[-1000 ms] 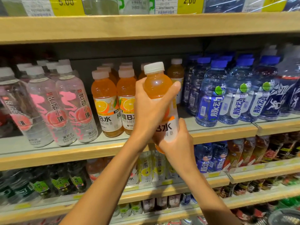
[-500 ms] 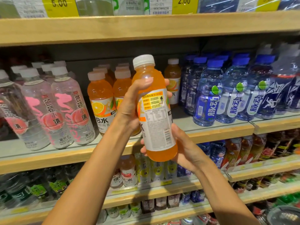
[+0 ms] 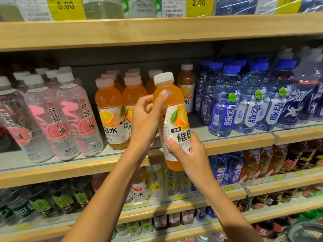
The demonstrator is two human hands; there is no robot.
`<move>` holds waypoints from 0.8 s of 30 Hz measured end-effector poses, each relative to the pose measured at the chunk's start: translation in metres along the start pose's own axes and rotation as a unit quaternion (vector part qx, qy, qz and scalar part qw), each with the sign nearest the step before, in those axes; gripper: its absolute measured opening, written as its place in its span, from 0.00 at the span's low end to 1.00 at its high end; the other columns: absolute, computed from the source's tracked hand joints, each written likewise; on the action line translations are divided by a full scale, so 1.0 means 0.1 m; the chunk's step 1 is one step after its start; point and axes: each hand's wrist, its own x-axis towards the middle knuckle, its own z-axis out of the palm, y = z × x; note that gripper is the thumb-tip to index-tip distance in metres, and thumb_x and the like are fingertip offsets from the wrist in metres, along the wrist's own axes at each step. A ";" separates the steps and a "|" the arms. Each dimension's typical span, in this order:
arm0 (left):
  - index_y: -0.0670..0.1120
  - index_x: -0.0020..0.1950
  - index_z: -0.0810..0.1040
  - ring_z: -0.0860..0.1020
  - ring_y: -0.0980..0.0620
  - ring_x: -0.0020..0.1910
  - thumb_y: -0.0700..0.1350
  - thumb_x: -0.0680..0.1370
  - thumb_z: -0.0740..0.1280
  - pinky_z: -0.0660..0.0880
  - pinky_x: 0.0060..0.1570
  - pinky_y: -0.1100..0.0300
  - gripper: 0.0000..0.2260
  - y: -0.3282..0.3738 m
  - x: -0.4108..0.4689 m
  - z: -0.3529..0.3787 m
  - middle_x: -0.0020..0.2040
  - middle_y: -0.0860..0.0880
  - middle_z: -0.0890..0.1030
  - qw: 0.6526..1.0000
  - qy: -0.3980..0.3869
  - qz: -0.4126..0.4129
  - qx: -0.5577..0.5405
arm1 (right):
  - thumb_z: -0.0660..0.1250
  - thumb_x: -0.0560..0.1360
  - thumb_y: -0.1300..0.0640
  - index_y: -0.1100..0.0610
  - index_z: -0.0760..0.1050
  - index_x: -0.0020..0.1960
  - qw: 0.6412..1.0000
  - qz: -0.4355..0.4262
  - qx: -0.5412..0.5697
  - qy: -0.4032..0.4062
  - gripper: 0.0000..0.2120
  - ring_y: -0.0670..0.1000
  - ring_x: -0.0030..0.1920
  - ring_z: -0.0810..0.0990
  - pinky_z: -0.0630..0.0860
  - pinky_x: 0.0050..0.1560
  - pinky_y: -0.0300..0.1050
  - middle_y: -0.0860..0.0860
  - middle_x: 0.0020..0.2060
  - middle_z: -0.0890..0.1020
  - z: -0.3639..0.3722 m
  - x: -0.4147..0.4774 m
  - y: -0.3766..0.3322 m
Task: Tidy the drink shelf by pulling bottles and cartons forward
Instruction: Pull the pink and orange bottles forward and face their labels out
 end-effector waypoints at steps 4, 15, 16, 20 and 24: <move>0.49 0.60 0.73 0.82 0.60 0.43 0.56 0.69 0.74 0.77 0.39 0.67 0.24 -0.01 -0.05 0.18 0.47 0.53 0.82 0.998 0.063 -0.007 0.005 | 0.72 0.70 0.47 0.49 0.70 0.57 0.990 -0.019 -0.125 0.061 0.19 0.46 0.44 0.79 0.74 0.39 0.43 0.46 0.44 0.80 0.07 -0.04 0.05; 0.40 0.56 0.76 0.81 0.47 0.39 0.48 0.59 0.78 0.79 0.39 0.55 0.29 0.10 0.12 0.04 0.44 0.43 0.82 0.952 -0.147 -0.122 -0.238 | 0.71 0.66 0.36 0.52 0.71 0.67 0.949 0.109 0.205 -0.214 0.34 0.51 0.62 0.78 0.76 0.59 0.46 0.50 0.60 0.81 -0.28 0.09 -0.07; 0.41 0.56 0.76 0.81 0.47 0.39 0.50 0.56 0.80 0.79 0.40 0.55 0.32 0.11 0.14 0.02 0.44 0.43 0.82 0.930 -0.206 -0.135 -0.273 | 0.72 0.65 0.35 0.53 0.70 0.68 0.933 0.124 0.235 -0.244 0.37 0.52 0.64 0.77 0.75 0.62 0.50 0.52 0.62 0.80 -0.32 0.11 -0.09; 0.42 0.55 0.77 0.81 0.46 0.41 0.50 0.59 0.80 0.79 0.42 0.55 0.29 0.08 0.21 -0.02 0.46 0.43 0.81 0.856 -0.360 -0.139 -0.345 | 0.77 0.59 0.36 0.55 0.72 0.64 0.923 0.127 0.195 -0.306 0.40 0.55 0.60 0.79 0.76 0.61 0.52 0.55 0.58 0.82 -0.28 0.14 -0.15; 0.42 0.55 0.78 0.81 0.47 0.43 0.52 0.59 0.80 0.79 0.45 0.54 0.29 0.00 0.22 -0.02 0.47 0.43 0.82 0.852 -0.388 -0.136 -0.325 | 0.77 0.61 0.46 0.50 0.80 0.54 0.955 0.068 0.131 -0.258 0.22 0.52 0.52 0.83 0.79 0.52 0.46 0.52 0.50 0.85 -0.18 0.11 -0.16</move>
